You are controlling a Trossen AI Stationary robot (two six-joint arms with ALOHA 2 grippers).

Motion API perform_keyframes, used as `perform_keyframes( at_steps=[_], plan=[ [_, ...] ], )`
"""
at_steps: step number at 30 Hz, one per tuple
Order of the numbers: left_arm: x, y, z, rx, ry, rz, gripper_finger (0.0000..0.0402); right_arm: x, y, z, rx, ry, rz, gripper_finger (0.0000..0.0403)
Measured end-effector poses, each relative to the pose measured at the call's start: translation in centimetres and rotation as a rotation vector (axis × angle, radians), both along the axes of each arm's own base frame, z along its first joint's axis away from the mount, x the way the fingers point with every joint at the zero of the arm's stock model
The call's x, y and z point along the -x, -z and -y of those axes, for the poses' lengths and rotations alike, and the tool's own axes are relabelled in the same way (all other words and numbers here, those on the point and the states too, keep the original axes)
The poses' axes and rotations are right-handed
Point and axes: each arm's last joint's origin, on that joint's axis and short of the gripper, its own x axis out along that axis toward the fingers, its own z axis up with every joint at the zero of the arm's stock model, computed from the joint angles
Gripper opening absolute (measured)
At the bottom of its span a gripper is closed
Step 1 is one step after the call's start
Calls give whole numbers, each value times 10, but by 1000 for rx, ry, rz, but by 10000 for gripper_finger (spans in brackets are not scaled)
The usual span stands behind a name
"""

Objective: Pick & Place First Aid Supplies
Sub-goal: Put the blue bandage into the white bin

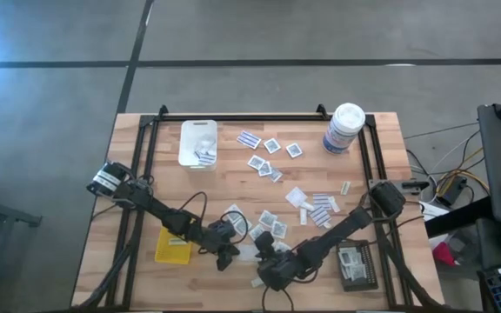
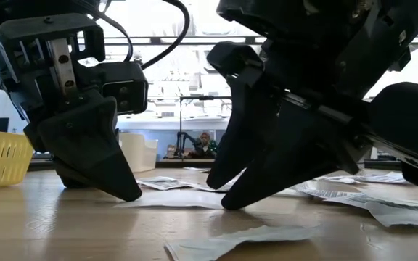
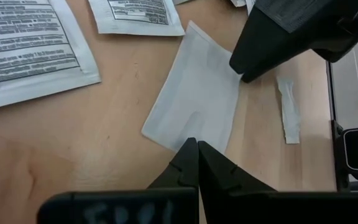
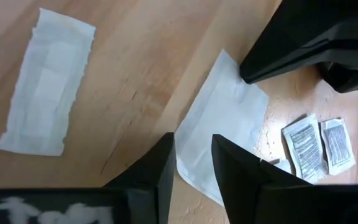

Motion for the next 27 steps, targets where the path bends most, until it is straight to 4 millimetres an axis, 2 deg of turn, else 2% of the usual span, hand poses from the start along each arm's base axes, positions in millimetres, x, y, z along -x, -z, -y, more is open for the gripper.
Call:
perform_keyframes(
  at_steps=[5, 15, 20, 27],
  plan=[
    [0, 0, 0, 1, 2, 0, 0, 1, 1, 0, -57, -24, -38, 80],
    [-1, -1, 0, 6, 6, 4, 0, 0, 8, 6, -185, 102, -52, 41],
    [-1, -2, 1, 8, 12, 6, 0, -3, 18, 11, -263, 146, -97, 12],
    [-1, -9, 1, -8, 45, 39, 0, -2, 12, 11, -299, 179, -84, 8]
  ],
)
